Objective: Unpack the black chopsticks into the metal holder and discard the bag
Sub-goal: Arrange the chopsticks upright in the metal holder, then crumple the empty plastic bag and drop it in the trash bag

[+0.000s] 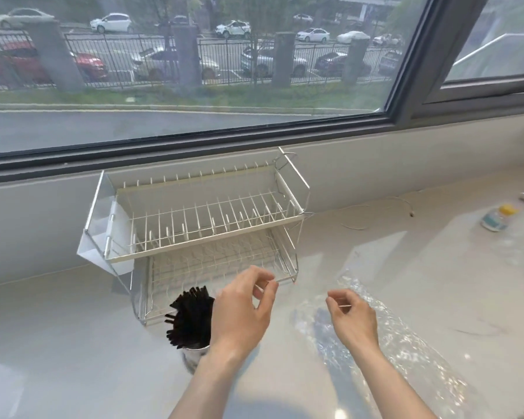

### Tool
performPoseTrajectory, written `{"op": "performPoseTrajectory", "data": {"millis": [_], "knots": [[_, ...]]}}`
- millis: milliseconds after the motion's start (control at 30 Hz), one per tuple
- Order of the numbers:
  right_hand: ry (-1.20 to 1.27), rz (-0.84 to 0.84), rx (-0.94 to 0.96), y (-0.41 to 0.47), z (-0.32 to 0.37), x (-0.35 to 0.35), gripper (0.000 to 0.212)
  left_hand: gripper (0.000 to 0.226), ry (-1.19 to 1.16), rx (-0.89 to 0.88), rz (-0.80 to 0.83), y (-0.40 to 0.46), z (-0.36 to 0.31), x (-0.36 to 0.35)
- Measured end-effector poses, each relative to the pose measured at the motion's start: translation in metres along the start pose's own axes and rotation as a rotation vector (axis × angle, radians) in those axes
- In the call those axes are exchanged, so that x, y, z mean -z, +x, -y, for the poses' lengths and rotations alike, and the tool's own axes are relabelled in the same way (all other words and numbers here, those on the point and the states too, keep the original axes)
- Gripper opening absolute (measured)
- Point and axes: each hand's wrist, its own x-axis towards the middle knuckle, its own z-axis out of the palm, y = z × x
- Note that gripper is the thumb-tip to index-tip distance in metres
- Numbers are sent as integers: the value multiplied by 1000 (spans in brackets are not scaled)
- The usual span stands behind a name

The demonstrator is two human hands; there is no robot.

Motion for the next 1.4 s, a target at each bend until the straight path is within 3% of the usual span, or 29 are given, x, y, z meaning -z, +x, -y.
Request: {"op": "performPoseTrajectory", "data": {"millis": [200,300,467,600,767,933,1067,1167,1400], "knots": [[-192,-60,-167,44,-70,73,14,11,-181,552,383,-28,-1,-102],[-268,-39,-241,64,-100,98,23,25,-295,861,486,-52,-6,-137],[-339,137,-331,91,-136,116,45,52,-308,1163,438,-73,-18,-187],[-154,196,-424,103,-156,113,50,55,-406,1291,284,-71,-22,-215],[94,221,-598,106,-151,124,36,14,-356,1121,201,-53,-36,-211],[322,290,-493,111,-88,153,11,8,-412,811,132,3,-72,-153],[503,282,-269,106,-7,176,15,3,-486,575,73,46,-112,-74],[639,278,-37,94,59,184,22,11,-550,428,-21,66,-141,-5],[856,293,373,29,198,185,29,19,-680,119,-235,65,-173,139]]}}
